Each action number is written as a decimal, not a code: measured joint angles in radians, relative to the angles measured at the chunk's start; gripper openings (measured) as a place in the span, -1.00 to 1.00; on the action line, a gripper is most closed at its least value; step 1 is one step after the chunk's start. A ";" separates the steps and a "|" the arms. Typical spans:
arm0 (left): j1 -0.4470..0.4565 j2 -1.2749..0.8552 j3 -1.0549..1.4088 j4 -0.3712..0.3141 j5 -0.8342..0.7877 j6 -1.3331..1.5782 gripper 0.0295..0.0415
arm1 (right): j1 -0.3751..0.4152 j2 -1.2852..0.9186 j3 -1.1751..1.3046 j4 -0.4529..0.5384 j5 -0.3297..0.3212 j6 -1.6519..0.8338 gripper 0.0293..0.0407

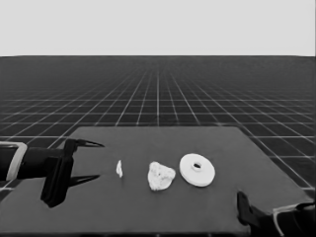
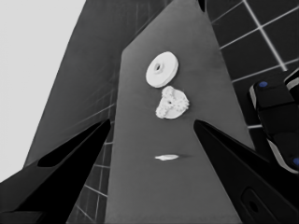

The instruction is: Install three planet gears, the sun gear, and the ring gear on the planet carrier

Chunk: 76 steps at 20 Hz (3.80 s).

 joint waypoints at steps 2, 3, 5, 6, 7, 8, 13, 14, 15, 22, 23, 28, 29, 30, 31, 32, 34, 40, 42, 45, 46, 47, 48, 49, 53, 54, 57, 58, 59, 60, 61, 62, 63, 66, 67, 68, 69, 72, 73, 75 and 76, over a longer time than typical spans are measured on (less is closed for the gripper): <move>0.000 0.000 0.000 0.000 0.000 0.000 0.49 | 0.429 0.495 -0.550 0.504 -0.288 0.614 0.75; 0.000 0.000 0.000 0.000 0.000 0.000 0.49 | 0.438 0.614 -0.781 0.546 -0.303 0.657 0.68; 0.000 0.000 0.000 0.000 0.000 0.000 0.49 | 0.436 0.738 -1.045 0.582 -0.318 0.667 0.63; 0.000 0.000 0.000 0.000 0.000 0.000 0.49 | 0.434 0.769 -1.113 0.589 -0.322 0.663 0.62; 0.000 0.000 0.000 0.000 0.000 0.000 0.49 | 0.433 0.789 -1.157 0.594 -0.325 0.659 0.61; 0.000 0.000 0.000 0.000 0.000 0.000 0.49 | 0.433 0.801 -1.183 0.596 -0.326 0.656 0.61; 0.000 0.000 0.000 0.000 0.000 0.000 0.49 | 0.280 0.851 -1.300 0.481 -0.236 0.616 0.61; 0.000 0.000 0.000 0.000 0.000 0.000 0.49 | 0.265 0.858 -1.317 0.471 -0.225 0.609 0.61; 0.000 0.000 0.000 0.000 0.000 0.000 0.49 | 0.257 0.862 -1.327 0.465 -0.219 0.605 0.61; 0.000 0.000 0.000 0.000 0.000 0.000 0.49 | 0.246 0.868 -1.341 0.457 -0.209 0.600 -0.03; 0.000 0.000 0.000 0.000 0.000 0.000 0.49 | 0.246 0.868 -1.341 0.457 -0.209 0.600 -0.03; 0.000 0.000 0.000 0.000 0.000 0.000 0.49 | 0.246 0.868 -1.341 0.457 -0.209 0.600 -0.03; 0.000 0.000 0.000 0.000 0.000 0.000 0.49 | 0.246 0.868 -1.341 0.457 -0.209 0.600 -0.03; 0.000 0.000 0.000 0.000 0.000 0.000 0.49 | 0.246 0.868 -1.341 0.457 -0.209 0.600 -0.03; 0.000 0.000 0.000 0.000 0.000 0.000 0.49 | 0.305 0.838 -1.267 0.507 -0.263 0.632 -0.03; 0.000 0.000 0.000 0.000 0.000 0.000 0.49 | 0.359 0.825 -1.238 0.543 -0.291 0.645 -0.03; 0.000 0.000 0.000 0.000 0.000 0.000 0.49 | 0.408 0.820 -1.225 0.580 -0.316 0.650 -0.03; 0.000 0.000 0.000 0.000 0.000 0.000 0.49 | 0.429 0.820 -1.224 0.599 -0.328 0.650 -0.03; 0.000 0.000 0.000 0.000 0.000 0.000 0.49 | 0.401 1.053 -1.176 0.557 -0.345 0.956 -0.03; 0.000 0.000 0.000 0.000 0.000 0.000 0.49 | 0.387 1.238 -1.286 0.544 -0.351 1.004 -0.03; 0.000 0.000 0.000 0.000 0.000 0.000 0.49 | 0.386 1.257 -1.304 0.542 -0.351 1.005 -0.03; 0.000 0.000 0.000 0.000 0.000 0.000 0.49 | 0.386 1.268 -1.316 0.541 -0.351 1.005 -0.03; 0.000 0.000 0.000 0.000 0.000 0.000 0.49 | 0.385 1.274 -1.323 0.541 -0.351 1.005 -0.03; 0.000 0.000 0.000 0.000 0.000 0.000 0.49 | 0.385 1.277 -1.327 0.541 -0.352 1.005 -0.03; 0.000 0.000 0.000 0.000 0.000 0.000 0.49 | 0.309 1.292 -1.372 0.469 -0.328 0.980 -0.03; 0.000 0.000 0.000 0.000 0.000 0.000 0.49 | 0.301 1.294 -1.378 0.461 -0.325 0.977 -0.03; 0.000 0.000 0.000 0.000 0.000 0.000 0.49 | 0.293 1.296 -1.385 0.453 -0.321 0.973 -0.03; 0.000 0.000 0.000 0.000 0.000 0.000 0.49 | 0.292 1.296 -1.385 0.452 -0.321 0.973 -0.03; 0.000 0.000 0.000 0.000 0.000 0.000 0.49 | 0.291 1.296 -1.386 0.452 -0.321 0.973 -0.03; 0.000 0.000 0.000 0.000 0.000 0.000 0.49 | 0.291 1.296 -1.386 0.451 -0.320 0.973 -0.03; 0.000 0.000 0.000 0.000 0.000 0.000 0.49 | 0.289 1.296 -1.386 0.452 -0.320 0.976 -0.03; 0.000 0.000 0.000 0.000 0.000 0.000 0.49 | 0.289 1.297 -1.385 0.452 -0.320 0.982 -0.03; 0.000 0.000 0.000 0.000 0.000 0.000 0.49 | 0.289 1.297 -1.385 0.452 -0.320 0.989 -0.03; 0.000 0.000 0.000 0.000 0.000 0.000 0.49 | 0.289 1.297 -1.385 0.452 -0.320 1.013 -0.03; 0.000 0.000 0.000 0.000 0.000 0.000 0.49 | 0.289 1.298 -1.385 0.452 -0.319 1.021 -0.03; 0.000 0.000 0.000 0.000 0.000 0.000 0.49 | 0.288 1.297 -1.385 0.452 -0.319 1.030 -0.03; 0.000 0.000 0.000 0.000 0.000 0.000 0.49 | 0.288 1.297 -1.384 0.452 -0.320 1.038 -0.03; 0.000 0.000 0.000 0.000 0.000 0.000 0.49 | 0.289 1.297 -1.384 0.452 -0.320 1.065 -0.03; 0.000 0.000 0.000 0.000 0.000 0.000 0.49 | 0.289 1.297 -1.385 0.452 -0.320 1.073 -0.03; 0.000 0.000 0.000 0.000 0.000 0.000 0.49 | 0.289 1.297 -1.385 0.452 -0.320 1.091 -0.03; 0.000 0.000 0.000 0.000 0.000 0.000 0.49 | 0.289 1.297 -1.385 0.452 -0.320 1.099 -0.03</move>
